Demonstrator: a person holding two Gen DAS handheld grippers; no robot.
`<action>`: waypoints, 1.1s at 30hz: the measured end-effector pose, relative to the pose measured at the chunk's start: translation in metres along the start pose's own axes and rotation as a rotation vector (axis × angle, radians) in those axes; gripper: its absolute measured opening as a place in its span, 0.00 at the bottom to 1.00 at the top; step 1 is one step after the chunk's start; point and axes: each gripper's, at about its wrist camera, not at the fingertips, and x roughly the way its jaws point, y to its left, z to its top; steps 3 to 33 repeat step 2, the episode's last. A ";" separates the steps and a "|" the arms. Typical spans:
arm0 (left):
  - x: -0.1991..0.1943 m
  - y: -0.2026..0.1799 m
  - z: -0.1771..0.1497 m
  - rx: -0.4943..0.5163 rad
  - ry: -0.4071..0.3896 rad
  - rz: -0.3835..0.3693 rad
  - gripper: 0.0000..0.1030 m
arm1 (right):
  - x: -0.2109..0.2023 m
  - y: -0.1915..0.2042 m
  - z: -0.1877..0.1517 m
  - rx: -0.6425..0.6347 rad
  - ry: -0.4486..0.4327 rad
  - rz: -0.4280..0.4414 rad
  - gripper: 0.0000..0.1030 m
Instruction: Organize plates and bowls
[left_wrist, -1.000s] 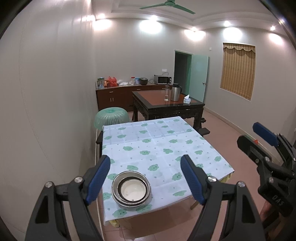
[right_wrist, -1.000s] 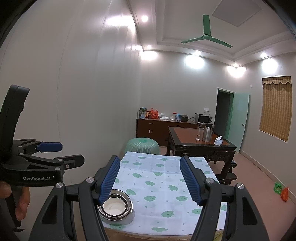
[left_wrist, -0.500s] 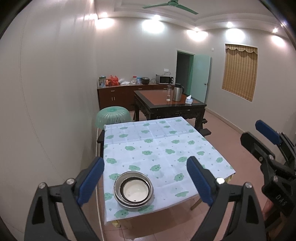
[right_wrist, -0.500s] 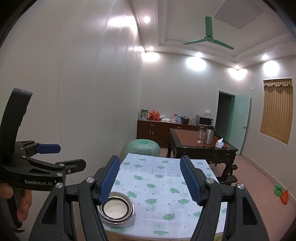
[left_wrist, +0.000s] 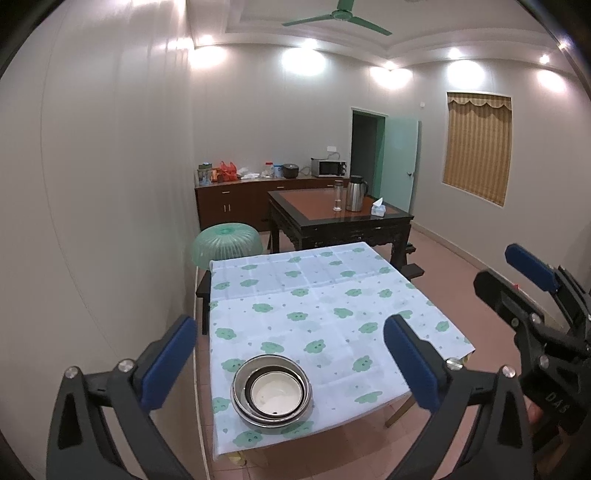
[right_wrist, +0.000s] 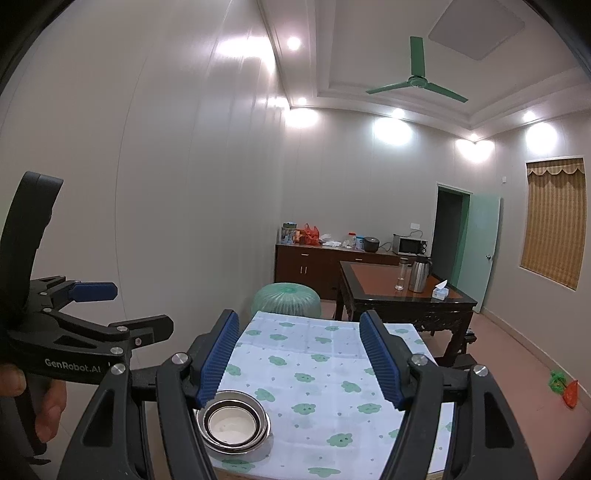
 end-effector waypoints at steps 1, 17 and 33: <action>0.001 0.000 0.000 0.001 0.000 0.001 1.00 | 0.001 -0.001 -0.001 0.002 0.001 0.002 0.68; 0.002 -0.001 0.000 0.002 0.003 -0.002 1.00 | 0.002 -0.002 -0.001 0.004 0.003 0.004 0.68; 0.002 -0.001 0.000 0.002 0.003 -0.002 1.00 | 0.002 -0.002 -0.001 0.004 0.003 0.004 0.68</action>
